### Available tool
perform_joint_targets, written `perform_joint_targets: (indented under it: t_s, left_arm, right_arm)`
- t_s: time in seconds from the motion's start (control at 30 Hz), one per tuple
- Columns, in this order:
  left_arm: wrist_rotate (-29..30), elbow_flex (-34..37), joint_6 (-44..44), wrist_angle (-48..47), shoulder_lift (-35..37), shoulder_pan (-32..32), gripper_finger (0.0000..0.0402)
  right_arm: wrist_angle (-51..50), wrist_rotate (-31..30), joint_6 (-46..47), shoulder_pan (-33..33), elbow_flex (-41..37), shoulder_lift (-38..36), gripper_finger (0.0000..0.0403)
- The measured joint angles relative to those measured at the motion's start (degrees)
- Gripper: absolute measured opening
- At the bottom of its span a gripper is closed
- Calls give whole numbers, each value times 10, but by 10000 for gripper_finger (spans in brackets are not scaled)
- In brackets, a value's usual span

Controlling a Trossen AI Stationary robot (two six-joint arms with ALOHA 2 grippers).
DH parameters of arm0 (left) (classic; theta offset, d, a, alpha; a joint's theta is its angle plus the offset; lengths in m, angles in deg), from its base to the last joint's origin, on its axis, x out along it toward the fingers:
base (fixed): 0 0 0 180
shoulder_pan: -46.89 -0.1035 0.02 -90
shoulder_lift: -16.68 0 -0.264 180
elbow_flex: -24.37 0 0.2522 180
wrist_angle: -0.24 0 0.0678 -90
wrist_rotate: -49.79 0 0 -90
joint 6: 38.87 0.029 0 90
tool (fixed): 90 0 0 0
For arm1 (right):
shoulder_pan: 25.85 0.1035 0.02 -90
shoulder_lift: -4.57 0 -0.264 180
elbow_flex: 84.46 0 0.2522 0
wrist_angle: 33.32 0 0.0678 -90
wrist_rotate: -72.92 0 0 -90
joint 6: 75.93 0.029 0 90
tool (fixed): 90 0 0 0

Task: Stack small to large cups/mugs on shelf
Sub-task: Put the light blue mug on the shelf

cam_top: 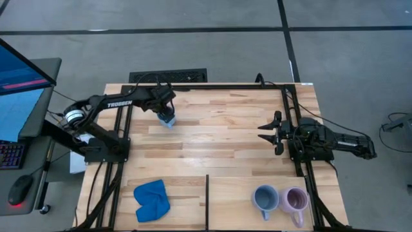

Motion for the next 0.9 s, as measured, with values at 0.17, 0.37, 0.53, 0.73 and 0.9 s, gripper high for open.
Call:
perform_joint_targets:
  t_s: [0.17,0.37,0.53,0.73,0.9]
  left_arm:
    - [-10,0,28,1,0,0,148]
    - [-7,0,30,9,0,0,79]
    - [-6,0,19,8,0,0,47]
    - [-5,0,19,9,0,0,38]
    - [-5,0,19,9,0,0,38]
  right_arm:
    - [0,0,0,0,0,0,182]
    - [0,0,-1,0,0,0,182]
    - [0,0,-1,0,0,0,182]
    - [0,0,-2,0,0,0,182]
    - [0,0,-3,0,0,0,182]
